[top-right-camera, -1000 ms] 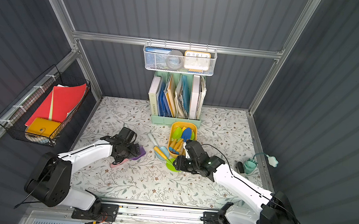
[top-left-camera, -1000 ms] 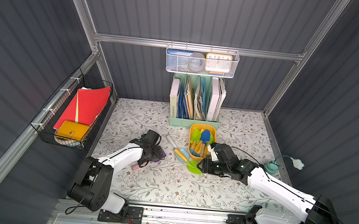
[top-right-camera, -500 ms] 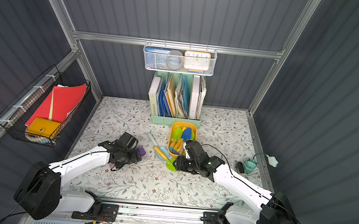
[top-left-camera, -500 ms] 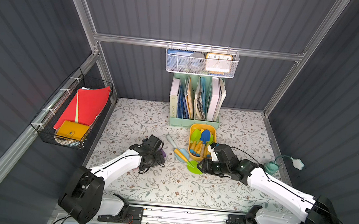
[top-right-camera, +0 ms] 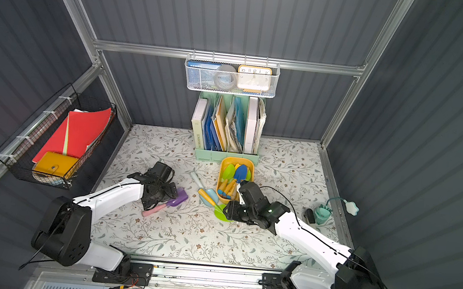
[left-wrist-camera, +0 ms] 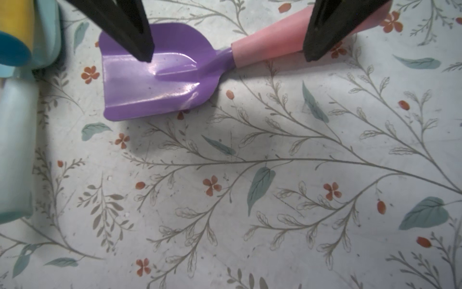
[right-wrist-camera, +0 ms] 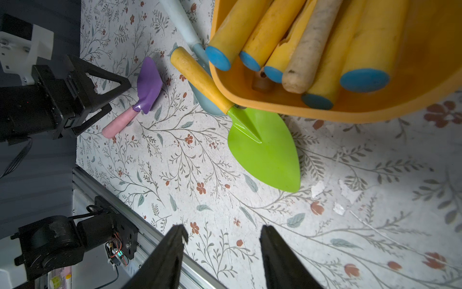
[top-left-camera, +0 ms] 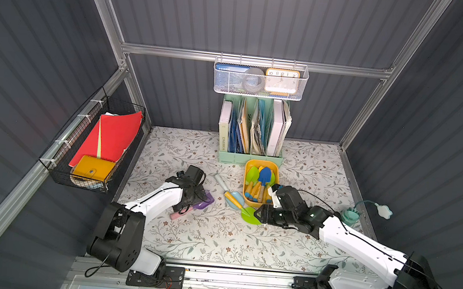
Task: Put the shovel into the storage box
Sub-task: Pick up the shovel from the center of the board.
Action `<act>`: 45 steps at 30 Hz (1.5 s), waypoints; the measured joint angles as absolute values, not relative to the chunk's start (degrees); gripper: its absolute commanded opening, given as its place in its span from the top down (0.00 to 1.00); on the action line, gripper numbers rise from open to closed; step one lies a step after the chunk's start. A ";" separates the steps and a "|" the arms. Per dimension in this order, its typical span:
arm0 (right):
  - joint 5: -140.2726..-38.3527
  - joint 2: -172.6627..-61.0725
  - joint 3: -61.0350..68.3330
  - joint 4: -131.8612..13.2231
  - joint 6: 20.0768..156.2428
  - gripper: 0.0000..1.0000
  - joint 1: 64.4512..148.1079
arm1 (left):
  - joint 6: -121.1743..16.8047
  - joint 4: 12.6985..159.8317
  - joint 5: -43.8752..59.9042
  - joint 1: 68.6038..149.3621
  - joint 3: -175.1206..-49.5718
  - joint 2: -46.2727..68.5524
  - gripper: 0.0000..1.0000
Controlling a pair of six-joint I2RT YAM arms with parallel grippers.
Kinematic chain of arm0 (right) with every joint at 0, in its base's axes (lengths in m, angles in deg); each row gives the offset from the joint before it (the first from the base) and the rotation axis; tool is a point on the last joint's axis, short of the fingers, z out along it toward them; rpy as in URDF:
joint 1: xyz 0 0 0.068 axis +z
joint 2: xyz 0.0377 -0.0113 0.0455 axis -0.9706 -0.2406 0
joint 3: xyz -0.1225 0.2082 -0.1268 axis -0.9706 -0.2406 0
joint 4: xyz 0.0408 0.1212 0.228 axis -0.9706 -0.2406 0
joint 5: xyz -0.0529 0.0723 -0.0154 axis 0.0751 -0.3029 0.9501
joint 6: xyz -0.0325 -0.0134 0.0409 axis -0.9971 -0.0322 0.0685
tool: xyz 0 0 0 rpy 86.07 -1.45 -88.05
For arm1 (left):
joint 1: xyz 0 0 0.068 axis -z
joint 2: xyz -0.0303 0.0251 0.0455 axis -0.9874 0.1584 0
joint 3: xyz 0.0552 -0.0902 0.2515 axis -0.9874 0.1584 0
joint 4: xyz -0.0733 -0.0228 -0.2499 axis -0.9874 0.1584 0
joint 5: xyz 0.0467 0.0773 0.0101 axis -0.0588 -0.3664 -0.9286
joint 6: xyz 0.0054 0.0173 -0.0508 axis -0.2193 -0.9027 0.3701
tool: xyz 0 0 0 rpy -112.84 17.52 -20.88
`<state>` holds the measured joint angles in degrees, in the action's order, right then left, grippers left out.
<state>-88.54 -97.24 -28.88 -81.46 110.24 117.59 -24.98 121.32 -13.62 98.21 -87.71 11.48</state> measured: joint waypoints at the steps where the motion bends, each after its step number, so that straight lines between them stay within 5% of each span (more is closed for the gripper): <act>1: -88.36 -97.21 -29.09 -81.44 110.37 0.46 117.59 | -24.98 120.93 -13.36 98.21 -87.03 11.46 0.01; 21: -88.27 -97.41 -29.29 -81.18 110.41 0.46 117.59 | -20.92 120.05 -7.64 106.60 -79.47 8.37 0.23; 31: -88.30 -97.41 -29.29 -81.05 110.43 0.46 117.59 | -15.10 120.90 -8.53 115.60 -78.81 8.11 0.56; 38: -88.32 -97.41 -29.29 -81.00 110.41 0.46 117.59 | -13.02 121.71 -9.17 117.00 -78.99 8.48 0.90; 45: -87.99 -97.39 -29.29 -81.11 110.41 0.46 117.59 | -13.40 124.69 -10.35 117.00 -84.47 9.07 0.97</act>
